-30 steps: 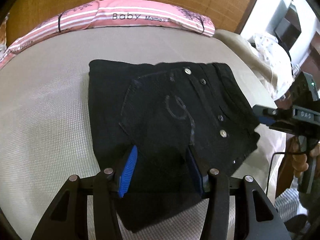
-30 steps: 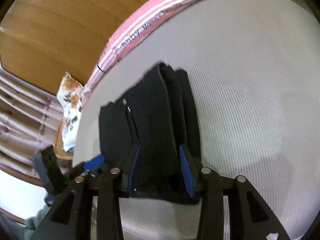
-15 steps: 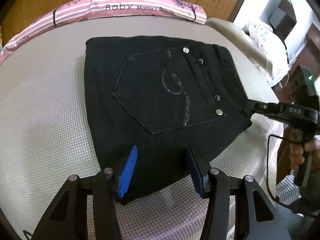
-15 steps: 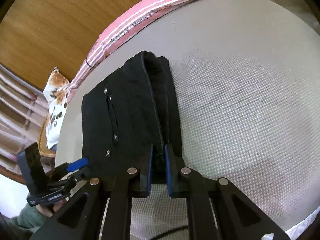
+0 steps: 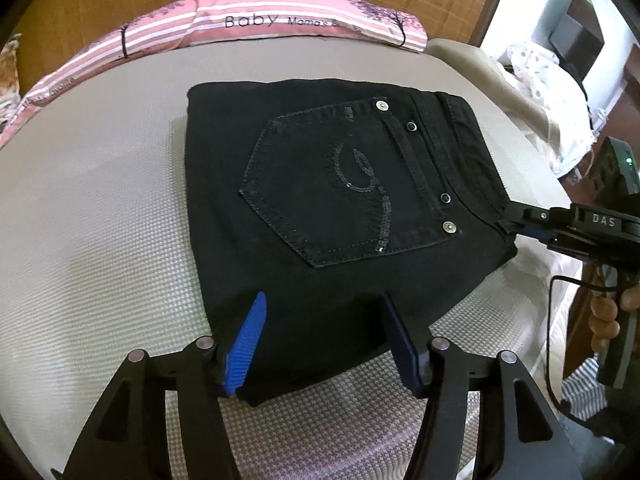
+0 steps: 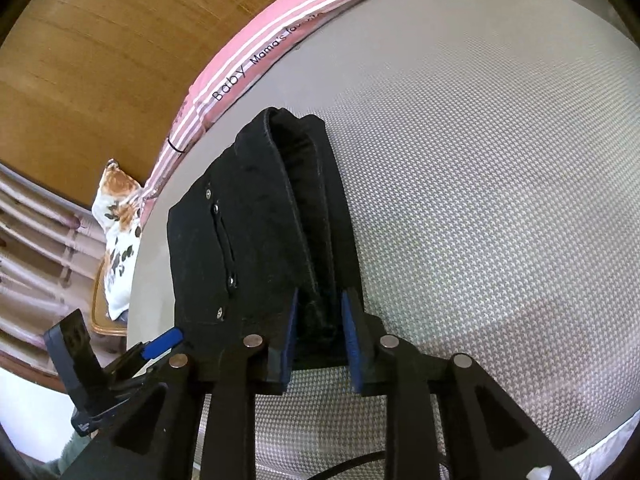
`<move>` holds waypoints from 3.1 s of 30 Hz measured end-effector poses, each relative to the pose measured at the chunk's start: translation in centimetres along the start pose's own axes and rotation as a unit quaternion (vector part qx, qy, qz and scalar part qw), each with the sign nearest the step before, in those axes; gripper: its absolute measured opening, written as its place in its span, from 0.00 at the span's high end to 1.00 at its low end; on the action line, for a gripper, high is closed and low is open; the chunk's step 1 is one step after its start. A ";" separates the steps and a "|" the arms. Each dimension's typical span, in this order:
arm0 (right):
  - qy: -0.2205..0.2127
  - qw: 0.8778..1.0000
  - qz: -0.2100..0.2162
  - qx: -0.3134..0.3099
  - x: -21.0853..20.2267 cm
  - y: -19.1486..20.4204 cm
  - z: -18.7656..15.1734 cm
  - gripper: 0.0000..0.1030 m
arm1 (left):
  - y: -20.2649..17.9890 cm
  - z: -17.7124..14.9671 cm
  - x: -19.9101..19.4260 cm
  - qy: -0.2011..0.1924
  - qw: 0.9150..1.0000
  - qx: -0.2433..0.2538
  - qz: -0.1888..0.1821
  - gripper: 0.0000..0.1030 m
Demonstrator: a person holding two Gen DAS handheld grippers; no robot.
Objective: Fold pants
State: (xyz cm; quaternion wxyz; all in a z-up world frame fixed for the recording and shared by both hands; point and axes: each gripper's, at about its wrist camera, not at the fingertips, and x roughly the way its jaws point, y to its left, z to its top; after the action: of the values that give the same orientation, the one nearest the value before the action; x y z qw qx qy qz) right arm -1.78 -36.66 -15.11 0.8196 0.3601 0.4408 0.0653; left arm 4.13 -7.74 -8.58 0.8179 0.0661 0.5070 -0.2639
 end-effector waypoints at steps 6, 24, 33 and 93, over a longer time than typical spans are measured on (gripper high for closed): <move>-0.002 1.000 -0.006 -0.004 0.0 0.2 0.1 0.79 | 0.1 -0.2 -0.4 -0.006 0.999 -0.005 0.031 0.38; -0.003 0.997 -0.059 -0.051 -0.1 2.3 0.8 0.72 | 1.6 0.1 -1.4 -0.015 0.995 -0.026 0.099 0.38; -0.006 0.996 -0.062 -0.062 -0.8 2.2 2.7 0.51 | 6.5 1.6 -1.4 -0.013 0.993 -0.101 0.063 0.38; 0.060 0.990 0.121 -0.036 4.2 4.5 8.0 0.84 | 8.3 6.0 1.9 -0.008 0.988 -0.132 -0.081 0.84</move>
State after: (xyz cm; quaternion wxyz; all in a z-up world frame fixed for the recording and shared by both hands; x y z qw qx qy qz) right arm 7.86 -35.88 -12.20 0.7902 0.3767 0.4397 0.2010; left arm 13.72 -3.59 -8.74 0.7994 -0.0857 0.5344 -0.2609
